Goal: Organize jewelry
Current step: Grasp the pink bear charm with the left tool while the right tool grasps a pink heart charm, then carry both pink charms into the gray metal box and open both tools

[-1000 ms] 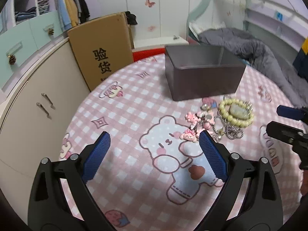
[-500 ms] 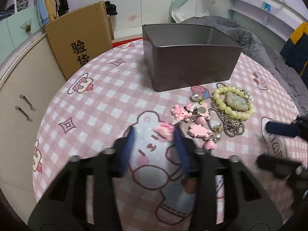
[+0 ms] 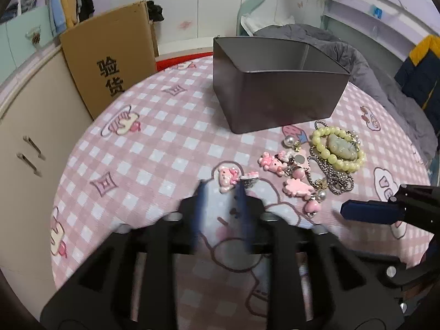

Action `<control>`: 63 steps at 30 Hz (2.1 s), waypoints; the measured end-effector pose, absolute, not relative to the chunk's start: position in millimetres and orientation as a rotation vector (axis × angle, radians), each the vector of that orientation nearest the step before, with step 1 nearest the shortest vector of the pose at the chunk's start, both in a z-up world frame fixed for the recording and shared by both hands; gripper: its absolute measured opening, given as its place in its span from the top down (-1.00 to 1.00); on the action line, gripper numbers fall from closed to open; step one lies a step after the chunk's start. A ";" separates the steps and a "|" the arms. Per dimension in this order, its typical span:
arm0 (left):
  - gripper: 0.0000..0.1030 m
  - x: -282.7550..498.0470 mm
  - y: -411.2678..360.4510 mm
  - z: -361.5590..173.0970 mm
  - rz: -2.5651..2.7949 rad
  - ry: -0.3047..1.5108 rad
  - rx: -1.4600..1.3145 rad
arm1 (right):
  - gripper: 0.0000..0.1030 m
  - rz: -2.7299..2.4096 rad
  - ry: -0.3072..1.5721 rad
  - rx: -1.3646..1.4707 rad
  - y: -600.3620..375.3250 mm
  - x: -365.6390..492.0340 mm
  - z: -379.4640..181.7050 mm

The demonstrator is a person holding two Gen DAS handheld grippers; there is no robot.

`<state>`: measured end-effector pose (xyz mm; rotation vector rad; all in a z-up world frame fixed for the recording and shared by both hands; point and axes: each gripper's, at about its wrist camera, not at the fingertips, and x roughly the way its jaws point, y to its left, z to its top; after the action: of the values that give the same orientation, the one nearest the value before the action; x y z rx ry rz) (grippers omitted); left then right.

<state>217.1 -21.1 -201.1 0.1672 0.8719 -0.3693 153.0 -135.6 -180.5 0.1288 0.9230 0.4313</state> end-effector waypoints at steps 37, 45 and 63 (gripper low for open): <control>0.53 183.4 18.6 -173.8 -0.428 0.843 -0.061 | 0.80 0.525 0.814 0.241 -157.4 141.9 -142.6; 0.53 198.4 -2.5 -110.9 -0.492 0.725 -0.052 | 0.80 0.528 0.647 0.271 -185.5 171.2 -68.4; -0.76 295.1 -46.2 -82.5 -0.385 0.759 -0.081 | -0.79 0.300 0.704 0.361 -236.7 260.1 -76.9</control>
<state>295.1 -46.2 -82.5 -0.0805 0.7595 -0.3851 260.1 -236.7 -76.9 0.3615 0.7037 0.3000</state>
